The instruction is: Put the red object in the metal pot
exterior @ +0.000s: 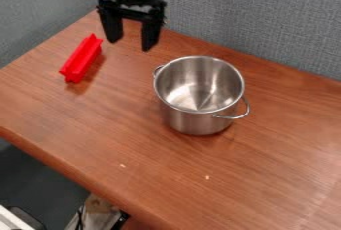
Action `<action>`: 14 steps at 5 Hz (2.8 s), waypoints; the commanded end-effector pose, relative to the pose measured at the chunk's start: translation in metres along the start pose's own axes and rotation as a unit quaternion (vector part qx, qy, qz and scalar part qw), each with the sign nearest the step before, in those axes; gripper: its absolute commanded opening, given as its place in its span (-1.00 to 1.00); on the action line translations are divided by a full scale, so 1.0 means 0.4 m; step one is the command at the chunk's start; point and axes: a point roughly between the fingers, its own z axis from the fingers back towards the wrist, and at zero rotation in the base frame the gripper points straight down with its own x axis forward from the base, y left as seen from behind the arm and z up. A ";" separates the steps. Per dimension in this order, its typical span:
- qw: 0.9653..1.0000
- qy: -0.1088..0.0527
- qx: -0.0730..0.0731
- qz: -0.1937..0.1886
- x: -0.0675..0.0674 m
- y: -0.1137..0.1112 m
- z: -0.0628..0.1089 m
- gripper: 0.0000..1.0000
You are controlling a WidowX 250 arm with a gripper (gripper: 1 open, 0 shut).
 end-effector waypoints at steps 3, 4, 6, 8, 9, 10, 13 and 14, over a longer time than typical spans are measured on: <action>0.999 -0.040 0.010 0.025 0.035 0.086 0.100 1.00; 0.997 -0.042 0.021 0.062 0.034 0.119 0.094 1.00; 0.988 -0.047 0.051 0.140 0.064 0.195 0.056 1.00; 0.969 -0.054 0.084 0.224 0.091 0.265 0.021 1.00; 0.962 -0.059 0.091 0.252 0.098 0.290 0.025 1.00; 0.954 -0.063 0.103 0.274 0.101 0.302 0.033 1.00; 0.963 -0.020 0.082 0.256 0.131 0.308 0.017 1.00; 0.963 -0.010 0.081 0.257 0.144 0.294 0.021 -1.00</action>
